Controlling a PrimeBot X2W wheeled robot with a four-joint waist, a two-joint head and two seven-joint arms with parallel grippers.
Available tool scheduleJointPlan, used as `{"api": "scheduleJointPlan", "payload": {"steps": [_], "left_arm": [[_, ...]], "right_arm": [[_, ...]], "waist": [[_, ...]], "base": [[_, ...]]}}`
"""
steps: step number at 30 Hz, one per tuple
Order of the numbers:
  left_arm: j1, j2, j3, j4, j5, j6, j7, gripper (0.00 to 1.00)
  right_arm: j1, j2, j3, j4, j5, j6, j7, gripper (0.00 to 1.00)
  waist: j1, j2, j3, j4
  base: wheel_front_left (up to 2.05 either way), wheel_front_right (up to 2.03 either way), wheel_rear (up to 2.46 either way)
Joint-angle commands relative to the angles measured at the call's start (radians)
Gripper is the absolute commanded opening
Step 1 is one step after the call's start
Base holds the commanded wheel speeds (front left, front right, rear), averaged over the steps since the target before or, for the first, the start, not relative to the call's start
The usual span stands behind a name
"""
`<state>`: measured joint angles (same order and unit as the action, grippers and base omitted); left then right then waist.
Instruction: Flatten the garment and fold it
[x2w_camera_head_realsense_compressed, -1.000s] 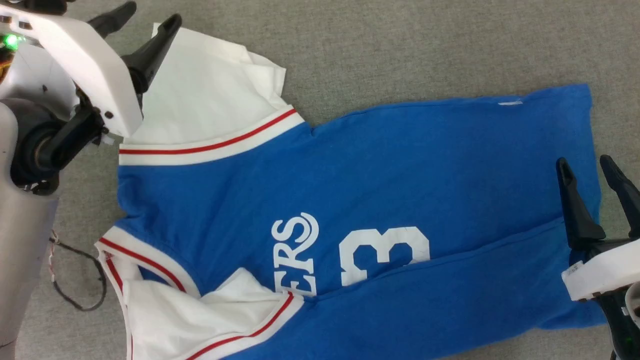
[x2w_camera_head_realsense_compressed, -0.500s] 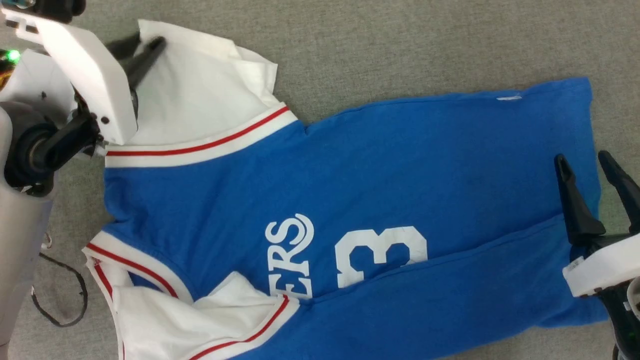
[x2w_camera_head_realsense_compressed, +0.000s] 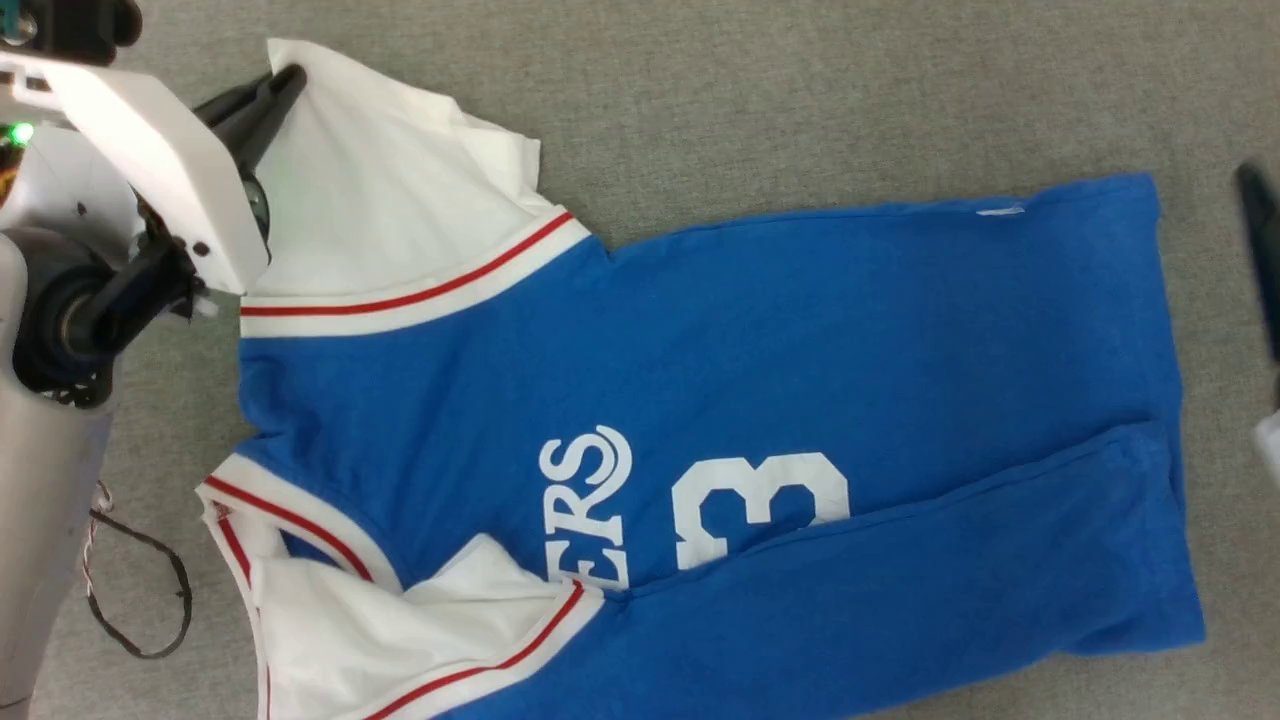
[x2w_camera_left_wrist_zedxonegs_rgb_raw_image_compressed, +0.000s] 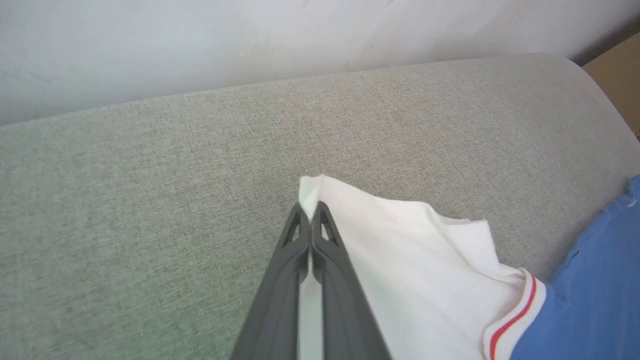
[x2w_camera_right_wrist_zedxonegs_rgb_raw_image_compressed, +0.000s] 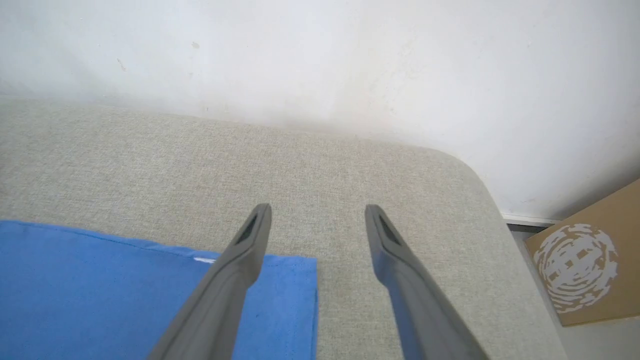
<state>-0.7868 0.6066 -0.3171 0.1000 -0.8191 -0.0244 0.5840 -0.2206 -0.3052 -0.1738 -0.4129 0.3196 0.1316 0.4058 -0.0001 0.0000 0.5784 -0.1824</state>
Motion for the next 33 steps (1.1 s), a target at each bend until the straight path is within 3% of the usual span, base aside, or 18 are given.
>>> {"api": "scheduleJointPlan", "payload": {"steps": [1,12,25,27,28,29,33], "left_arm": [[0.017,0.001,0.004,-0.005,-0.006,-0.002,-0.006,0.00],[0.003,-0.017,-0.019,-0.035,-0.001,0.000,-0.005,0.00],[0.008,-0.022,-0.023,-0.036,-0.008,-0.001,-0.018,0.00],[0.010,-0.022,-0.023,-0.037,-0.010,-0.002,-0.019,0.00],[0.010,-0.022,-0.023,-0.037,-0.010,-0.002,-0.019,0.00],[0.011,-0.022,-0.024,-0.037,-0.011,-0.002,-0.020,0.00],[0.019,-0.024,-0.023,-0.030,-0.011,-0.012,-0.042,0.00]], "right_arm": [[-0.046,-0.027,-0.003,0.004,0.011,-0.001,0.031,1.00],[-0.142,-0.139,0.045,0.176,0.065,-0.001,0.302,1.00],[-0.162,-0.122,0.082,0.326,0.099,-0.001,0.251,1.00],[-0.165,-0.126,0.098,0.349,0.108,-0.001,0.263,0.12],[-0.165,-0.126,0.098,0.349,0.108,-0.001,0.263,0.12],[-0.165,-0.129,0.105,0.358,0.113,-0.001,0.269,0.00],[-0.178,-0.129,0.106,0.376,0.131,-0.001,0.255,0.00]], "waist": [[0.0001,0.0000,-0.005,0.007],[0.0001,0.0000,0.040,0.041],[0.0001,0.0000,0.074,0.062],[0.0001,0.0000,0.078,0.064],[0.0001,0.0000,0.078,0.064],[0.0001,0.0000,0.079,0.066],[0.0001,0.0000,0.066,0.069]], "base": [[0.00,0.00,0.00],[0.00,0.00,0.00],[0.00,0.00,0.00],[0.00,0.00,0.00],[0.00,0.00,0.00],[0.00,0.00,0.00],[0.00,0.00,0.00]]}}
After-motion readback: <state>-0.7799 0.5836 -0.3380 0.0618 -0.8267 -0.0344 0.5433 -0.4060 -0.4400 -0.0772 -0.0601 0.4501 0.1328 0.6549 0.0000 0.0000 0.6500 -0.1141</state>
